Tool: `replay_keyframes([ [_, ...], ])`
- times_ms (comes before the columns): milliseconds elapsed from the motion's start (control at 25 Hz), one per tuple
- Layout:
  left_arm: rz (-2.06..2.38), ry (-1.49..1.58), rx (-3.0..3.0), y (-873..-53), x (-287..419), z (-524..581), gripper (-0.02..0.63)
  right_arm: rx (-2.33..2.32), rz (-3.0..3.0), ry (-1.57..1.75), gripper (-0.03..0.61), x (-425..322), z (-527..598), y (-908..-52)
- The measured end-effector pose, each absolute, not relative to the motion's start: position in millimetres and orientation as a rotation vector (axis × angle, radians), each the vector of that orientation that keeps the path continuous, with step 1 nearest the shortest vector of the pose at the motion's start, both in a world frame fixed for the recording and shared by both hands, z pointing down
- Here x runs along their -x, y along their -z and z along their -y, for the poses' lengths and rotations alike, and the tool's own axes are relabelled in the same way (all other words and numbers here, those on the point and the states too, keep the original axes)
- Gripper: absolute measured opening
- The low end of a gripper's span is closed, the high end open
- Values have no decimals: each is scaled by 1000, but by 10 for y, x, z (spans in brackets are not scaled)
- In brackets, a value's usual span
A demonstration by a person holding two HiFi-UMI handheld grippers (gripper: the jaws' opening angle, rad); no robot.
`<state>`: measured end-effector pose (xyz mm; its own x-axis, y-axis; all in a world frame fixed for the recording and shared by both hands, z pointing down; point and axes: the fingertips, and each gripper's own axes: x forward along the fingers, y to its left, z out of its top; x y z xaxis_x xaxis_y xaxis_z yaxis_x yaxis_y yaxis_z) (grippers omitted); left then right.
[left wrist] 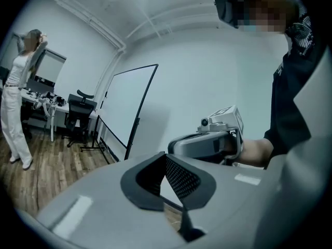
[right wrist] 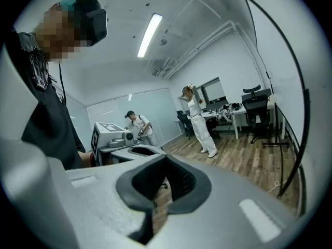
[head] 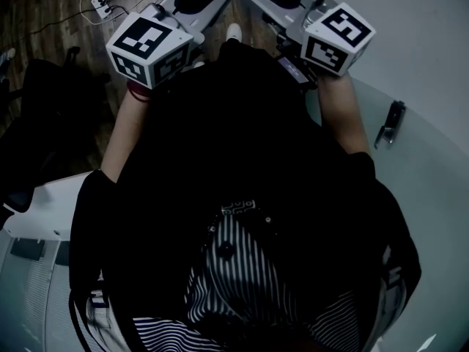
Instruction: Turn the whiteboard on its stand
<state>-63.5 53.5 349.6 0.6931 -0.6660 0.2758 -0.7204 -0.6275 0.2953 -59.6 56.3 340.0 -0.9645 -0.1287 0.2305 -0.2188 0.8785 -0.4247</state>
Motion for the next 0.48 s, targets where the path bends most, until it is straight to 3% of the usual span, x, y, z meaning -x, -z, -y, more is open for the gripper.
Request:
replay_keyframes([
  [200,1085,-230,-2535,-4001,472,-518,-14,-282,2889,-648,2,442,-536,-3900],
  [480,997,-167,-2556,-3276,1028,-833,-14,-432,2831,-667,2,998,-843,-3172],
])
